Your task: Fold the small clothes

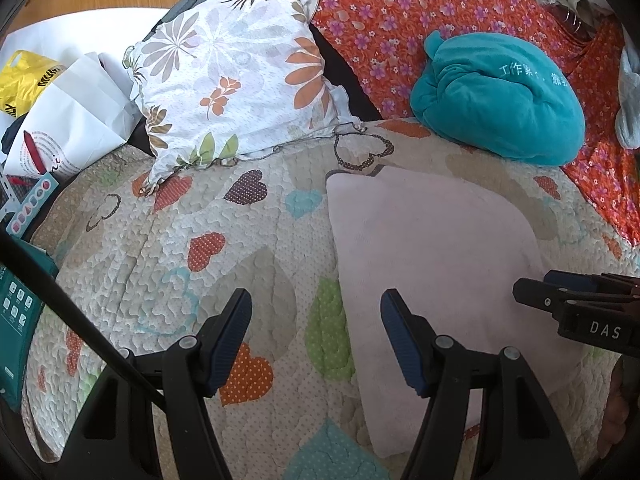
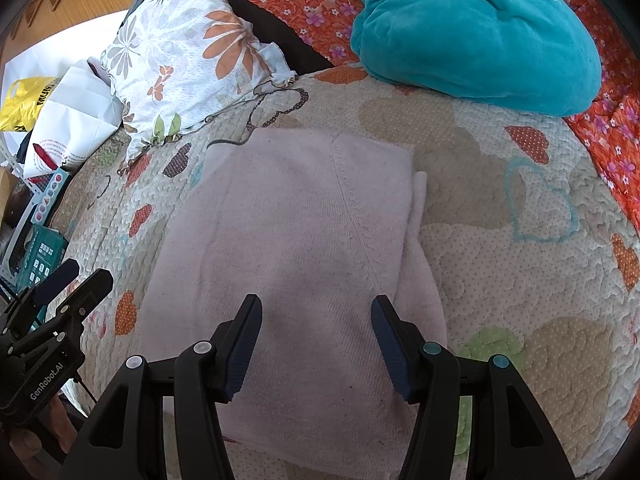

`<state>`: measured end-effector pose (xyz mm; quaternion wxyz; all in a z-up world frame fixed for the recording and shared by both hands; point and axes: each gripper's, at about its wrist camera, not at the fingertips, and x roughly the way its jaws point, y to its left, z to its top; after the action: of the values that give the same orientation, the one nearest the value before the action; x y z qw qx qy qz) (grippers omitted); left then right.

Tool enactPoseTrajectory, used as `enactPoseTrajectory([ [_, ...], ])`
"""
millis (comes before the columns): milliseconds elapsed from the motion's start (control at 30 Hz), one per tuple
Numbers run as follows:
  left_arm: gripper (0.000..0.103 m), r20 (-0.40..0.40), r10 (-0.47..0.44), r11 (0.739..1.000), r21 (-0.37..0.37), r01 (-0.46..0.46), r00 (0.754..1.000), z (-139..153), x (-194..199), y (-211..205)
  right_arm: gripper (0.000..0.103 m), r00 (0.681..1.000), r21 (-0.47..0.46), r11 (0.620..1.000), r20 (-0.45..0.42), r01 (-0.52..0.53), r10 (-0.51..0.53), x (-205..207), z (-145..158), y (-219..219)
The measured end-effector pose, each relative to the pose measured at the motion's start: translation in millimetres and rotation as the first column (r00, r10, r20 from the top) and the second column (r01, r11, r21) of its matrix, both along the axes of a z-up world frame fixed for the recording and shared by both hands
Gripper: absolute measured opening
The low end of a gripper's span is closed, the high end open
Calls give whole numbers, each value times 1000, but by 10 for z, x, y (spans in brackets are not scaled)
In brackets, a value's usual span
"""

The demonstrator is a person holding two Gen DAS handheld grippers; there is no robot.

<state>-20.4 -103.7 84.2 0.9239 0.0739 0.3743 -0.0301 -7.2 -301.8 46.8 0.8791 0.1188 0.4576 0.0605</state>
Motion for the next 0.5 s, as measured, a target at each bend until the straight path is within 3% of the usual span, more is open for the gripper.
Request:
enactPoseTrajectory([
  [333,67,-7,-6,1000,-2,6,1000,-32,-14,17,62,1000,-16,1000,-17,-3,3,-15,-73,15],
  [500,67,-8,-8,1000,-1,8,1000,-41,-13,30,67,995,-108,994,-93,32,-42,44,-195,-25],
])
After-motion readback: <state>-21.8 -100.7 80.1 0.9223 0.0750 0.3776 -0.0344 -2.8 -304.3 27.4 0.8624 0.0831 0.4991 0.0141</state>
